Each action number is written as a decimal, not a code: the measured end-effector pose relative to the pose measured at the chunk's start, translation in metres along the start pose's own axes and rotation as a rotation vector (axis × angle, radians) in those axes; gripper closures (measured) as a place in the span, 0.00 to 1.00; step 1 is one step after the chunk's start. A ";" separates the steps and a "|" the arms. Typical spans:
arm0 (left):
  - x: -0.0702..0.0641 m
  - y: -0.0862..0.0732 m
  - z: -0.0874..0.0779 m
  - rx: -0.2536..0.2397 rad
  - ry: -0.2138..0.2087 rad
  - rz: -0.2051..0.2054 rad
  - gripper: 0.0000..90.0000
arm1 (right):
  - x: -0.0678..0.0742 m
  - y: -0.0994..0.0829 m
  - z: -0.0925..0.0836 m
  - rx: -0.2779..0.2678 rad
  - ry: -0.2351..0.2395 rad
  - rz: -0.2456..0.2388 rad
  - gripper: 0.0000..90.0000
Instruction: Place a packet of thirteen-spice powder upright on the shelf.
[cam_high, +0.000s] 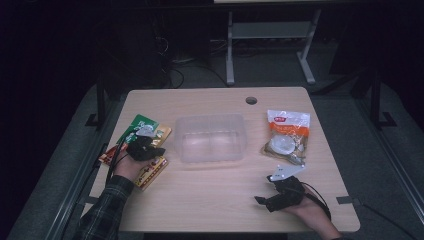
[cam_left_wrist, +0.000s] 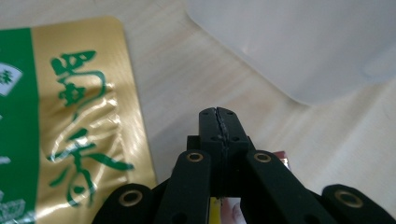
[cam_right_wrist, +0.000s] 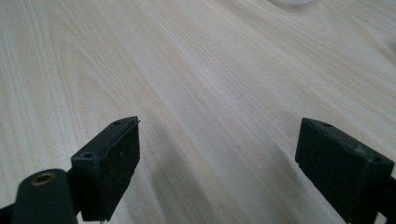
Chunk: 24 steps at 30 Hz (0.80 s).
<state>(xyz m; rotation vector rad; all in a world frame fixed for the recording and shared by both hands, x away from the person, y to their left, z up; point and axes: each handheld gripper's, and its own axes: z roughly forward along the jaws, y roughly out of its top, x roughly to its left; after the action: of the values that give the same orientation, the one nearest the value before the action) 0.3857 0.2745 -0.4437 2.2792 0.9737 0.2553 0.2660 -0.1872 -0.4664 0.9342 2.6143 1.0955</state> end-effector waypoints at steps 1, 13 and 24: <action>-0.003 -0.002 -0.001 0.005 -0.002 0.006 1.00 | 0.000 0.000 0.000 0.000 0.000 -0.001 0.15; -0.005 -0.011 -0.045 -0.117 0.053 -0.027 1.00 | 0.001 0.001 0.000 -0.002 0.000 0.001 0.15; 0.016 -0.038 -0.040 -0.041 0.102 -0.093 1.00 | 0.001 0.002 0.002 0.002 -0.004 0.007 0.15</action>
<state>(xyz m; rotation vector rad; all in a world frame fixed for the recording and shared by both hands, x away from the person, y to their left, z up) 0.3589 0.3245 -0.4377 2.1952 1.1136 0.3504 0.2669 -0.1852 -0.4664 0.9454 2.6119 1.0918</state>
